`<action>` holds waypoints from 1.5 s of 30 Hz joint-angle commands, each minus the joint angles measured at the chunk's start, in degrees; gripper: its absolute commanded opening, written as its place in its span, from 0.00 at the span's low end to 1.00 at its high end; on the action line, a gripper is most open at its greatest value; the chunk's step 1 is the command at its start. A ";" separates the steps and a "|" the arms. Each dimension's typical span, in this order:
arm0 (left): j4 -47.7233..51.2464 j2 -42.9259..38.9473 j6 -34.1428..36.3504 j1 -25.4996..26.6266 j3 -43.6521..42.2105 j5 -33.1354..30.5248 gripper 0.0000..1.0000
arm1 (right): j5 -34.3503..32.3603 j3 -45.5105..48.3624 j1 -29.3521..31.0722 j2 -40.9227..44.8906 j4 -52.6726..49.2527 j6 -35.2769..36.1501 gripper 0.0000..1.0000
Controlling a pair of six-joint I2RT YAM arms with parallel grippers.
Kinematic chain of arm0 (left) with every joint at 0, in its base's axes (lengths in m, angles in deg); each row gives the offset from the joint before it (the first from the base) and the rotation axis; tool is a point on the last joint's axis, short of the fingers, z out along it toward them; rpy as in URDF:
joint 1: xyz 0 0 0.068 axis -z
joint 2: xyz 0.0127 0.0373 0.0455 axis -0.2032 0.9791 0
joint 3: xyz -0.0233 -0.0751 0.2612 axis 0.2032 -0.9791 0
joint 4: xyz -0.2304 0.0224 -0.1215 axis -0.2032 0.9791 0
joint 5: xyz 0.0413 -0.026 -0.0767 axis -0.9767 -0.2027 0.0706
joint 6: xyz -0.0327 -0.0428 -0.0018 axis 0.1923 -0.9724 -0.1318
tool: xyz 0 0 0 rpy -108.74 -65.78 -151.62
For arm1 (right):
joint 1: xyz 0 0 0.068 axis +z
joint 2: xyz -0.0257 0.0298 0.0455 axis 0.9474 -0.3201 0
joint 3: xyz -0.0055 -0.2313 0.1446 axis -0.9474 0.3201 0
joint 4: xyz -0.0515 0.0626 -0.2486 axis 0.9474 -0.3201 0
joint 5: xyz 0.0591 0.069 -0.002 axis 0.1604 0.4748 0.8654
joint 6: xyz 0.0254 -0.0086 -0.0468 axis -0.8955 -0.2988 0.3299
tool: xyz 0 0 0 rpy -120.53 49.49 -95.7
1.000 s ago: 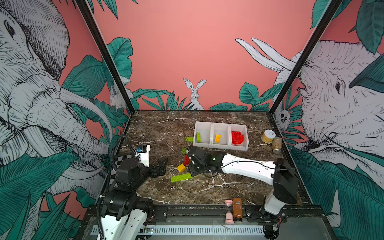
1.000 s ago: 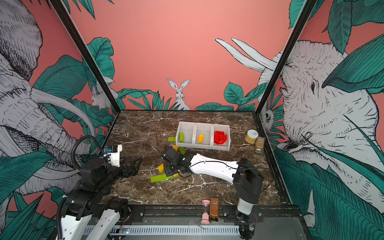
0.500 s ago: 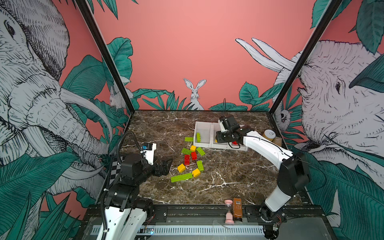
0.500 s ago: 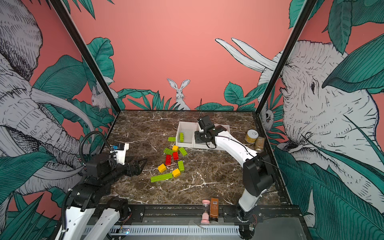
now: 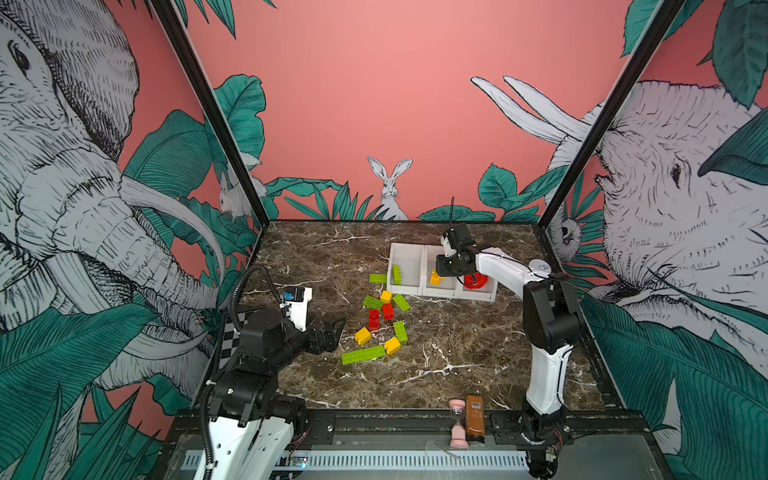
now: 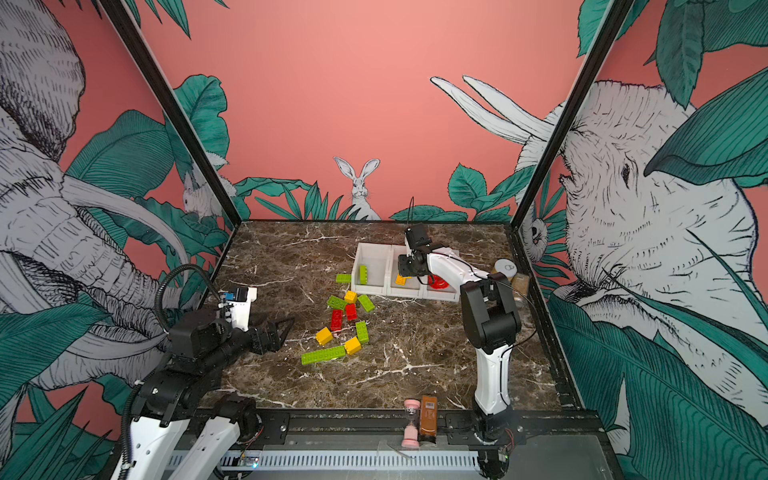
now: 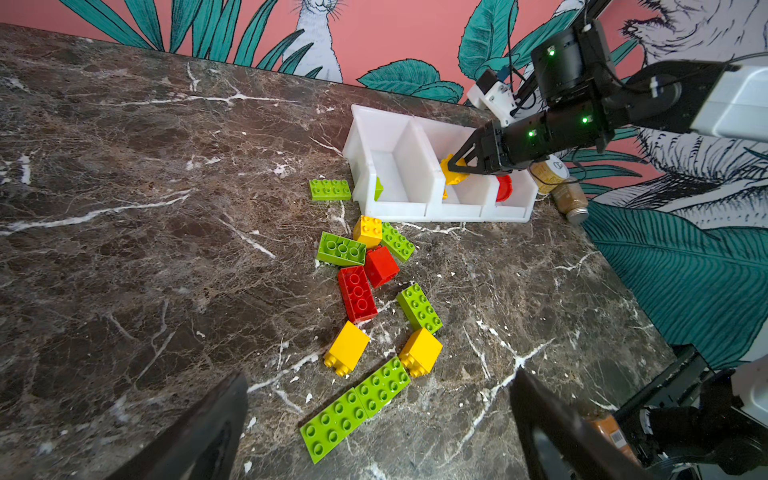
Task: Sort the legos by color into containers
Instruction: 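Carry the yellow brick to the yellow compartment and release, then move the right gripper back down to a lime-green 2x2 brick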
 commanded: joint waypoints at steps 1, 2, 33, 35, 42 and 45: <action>-0.90 -0.59 0.55 0.28 -0.74 0.08 0.99 | -0.64 -2.46 0.15 -0.42 0.43 0.74 0.35; -0.94 -0.68 0.50 0.33 -0.73 0.16 0.99 | -0.96 -3.03 0.09 -0.59 -0.18 0.92 0.41; -0.89 -0.62 0.41 0.32 -0.73 -0.32 0.99 | -8.12 18.89 30.08 16.54 -1.54 -16.34 0.63; -0.87 -0.78 0.42 0.34 -0.74 -0.45 0.99 | -8.04 17.14 30.16 14.51 -1.79 -15.71 0.62; -1.07 -0.79 0.38 0.32 -0.83 -0.46 0.99 | -8.12 13.65 30.20 8.57 -1.57 -14.33 0.61; -1.10 -0.69 0.42 0.35 -0.84 -0.38 0.99 | -8.78 13.58 30.23 6.66 -1.85 -14.27 0.60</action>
